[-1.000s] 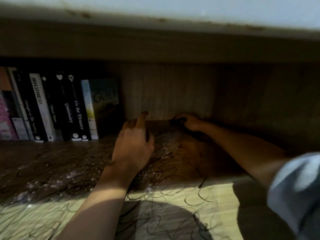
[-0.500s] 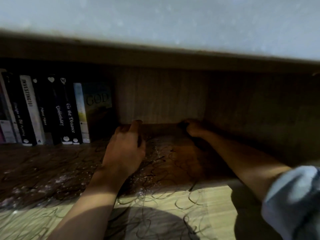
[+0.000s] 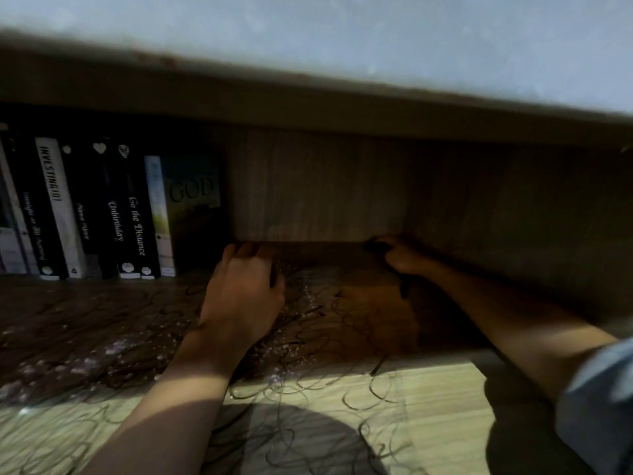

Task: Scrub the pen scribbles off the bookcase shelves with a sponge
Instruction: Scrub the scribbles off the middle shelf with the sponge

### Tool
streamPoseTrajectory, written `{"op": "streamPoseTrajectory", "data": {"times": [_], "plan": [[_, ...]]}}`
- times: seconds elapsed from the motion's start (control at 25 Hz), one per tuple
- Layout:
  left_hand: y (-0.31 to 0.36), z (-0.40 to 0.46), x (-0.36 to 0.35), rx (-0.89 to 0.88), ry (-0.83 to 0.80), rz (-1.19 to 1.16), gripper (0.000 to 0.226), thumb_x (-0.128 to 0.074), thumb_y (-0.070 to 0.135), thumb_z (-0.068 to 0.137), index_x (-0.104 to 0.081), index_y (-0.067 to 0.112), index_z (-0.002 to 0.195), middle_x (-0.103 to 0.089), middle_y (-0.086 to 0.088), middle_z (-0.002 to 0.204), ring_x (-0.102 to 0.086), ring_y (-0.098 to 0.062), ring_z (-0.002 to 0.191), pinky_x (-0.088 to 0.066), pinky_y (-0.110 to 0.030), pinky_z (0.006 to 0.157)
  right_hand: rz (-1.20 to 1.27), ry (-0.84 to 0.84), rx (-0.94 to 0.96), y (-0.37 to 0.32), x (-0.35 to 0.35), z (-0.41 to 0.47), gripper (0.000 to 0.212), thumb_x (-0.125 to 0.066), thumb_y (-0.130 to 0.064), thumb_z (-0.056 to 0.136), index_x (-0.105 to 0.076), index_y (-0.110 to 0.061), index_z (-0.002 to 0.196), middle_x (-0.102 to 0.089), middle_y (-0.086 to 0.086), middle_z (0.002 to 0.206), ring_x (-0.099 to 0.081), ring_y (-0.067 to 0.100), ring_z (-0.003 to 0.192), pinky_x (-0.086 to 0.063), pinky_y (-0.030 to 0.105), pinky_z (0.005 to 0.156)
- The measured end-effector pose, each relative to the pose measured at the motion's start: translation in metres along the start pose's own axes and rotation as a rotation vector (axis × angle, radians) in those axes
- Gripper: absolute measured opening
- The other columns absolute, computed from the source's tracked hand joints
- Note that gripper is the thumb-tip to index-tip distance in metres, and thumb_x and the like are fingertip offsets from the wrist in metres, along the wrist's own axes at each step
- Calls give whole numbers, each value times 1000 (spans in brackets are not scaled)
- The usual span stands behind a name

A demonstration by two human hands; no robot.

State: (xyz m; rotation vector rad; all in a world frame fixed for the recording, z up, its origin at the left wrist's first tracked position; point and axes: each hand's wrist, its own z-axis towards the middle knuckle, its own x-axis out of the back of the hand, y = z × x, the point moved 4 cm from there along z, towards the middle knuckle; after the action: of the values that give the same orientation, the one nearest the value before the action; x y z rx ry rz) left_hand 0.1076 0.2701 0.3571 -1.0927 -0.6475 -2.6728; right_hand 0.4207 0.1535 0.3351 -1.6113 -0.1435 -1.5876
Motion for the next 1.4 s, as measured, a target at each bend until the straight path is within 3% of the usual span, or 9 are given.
{"op": "streamPoseTrajectory", "data": {"times": [0.16,0.36,0.48,0.64,0.8,0.92,1.0,1.16,1.4], "plan": [[4,-1,-2,11,-19,23,23,-54,26,90,-60,15,110,-57,-9,119,-43,-28,116,-42,-38,91,-231,88,-206,-20,-13,17,47,-45,-32,96,-47,-10,137,-44,17,143,-46,32,128,-38,37,106],[5,-2,3,59,-24,31,27,-59,23,86,-61,11,110,-59,-16,114,-47,-35,113,-44,-41,88,-34,-147,95,-47,-33,12,40,-44,-28,98,-49,-26,138,-44,4,146,-42,24,132,-30,33,113],[6,-2,5,93,-45,16,21,-59,21,86,-63,9,103,-60,-19,108,-52,-38,106,-45,-40,85,-249,-80,-52,-1,-7,19,48,-44,-26,96,-40,-18,143,-37,12,150,-39,30,134,-29,38,114],[6,-2,6,61,-23,-5,19,-59,19,87,-63,7,100,-60,-20,107,-49,-39,109,-44,-41,87,-358,-13,-196,-2,-3,20,47,-45,-32,93,-49,-10,135,-44,18,142,-46,33,126,-38,39,106],[8,0,0,14,-9,5,21,-57,23,88,-63,9,102,-61,-16,111,-47,-34,112,-43,-40,91,-88,-73,4,-52,-29,15,42,-41,-23,97,-48,-13,138,-44,10,143,-46,28,127,-36,29,103],[6,0,0,6,-8,-7,22,-55,24,89,-63,10,104,-61,-14,114,-46,-32,113,-42,-39,91,207,-99,67,-51,-31,8,32,-48,-6,94,-62,-10,123,-56,3,130,-51,18,120,-39,16,91],[4,-2,0,22,-22,-1,23,-54,24,90,-63,10,106,-61,-14,115,-45,-32,115,-41,-39,94,172,-34,27,-42,-28,16,28,-51,-17,94,-66,-20,117,-58,-6,123,-53,13,115,-40,20,96],[6,0,-3,23,-22,-6,23,-53,25,90,-63,11,105,-61,-13,115,-46,-32,115,-41,-38,93,-68,44,-28,-61,-51,35,43,-51,-39,91,-54,-24,131,-50,7,141,-50,29,124,-41,43,106],[6,-3,8,14,-10,-4,26,-56,21,88,-65,13,111,-64,-14,114,-49,-35,112,-44,-39,93,148,-194,251,-122,-61,-22,31,-55,-16,96,-59,-11,127,-54,9,134,-50,21,124,-35,26,104]]}}
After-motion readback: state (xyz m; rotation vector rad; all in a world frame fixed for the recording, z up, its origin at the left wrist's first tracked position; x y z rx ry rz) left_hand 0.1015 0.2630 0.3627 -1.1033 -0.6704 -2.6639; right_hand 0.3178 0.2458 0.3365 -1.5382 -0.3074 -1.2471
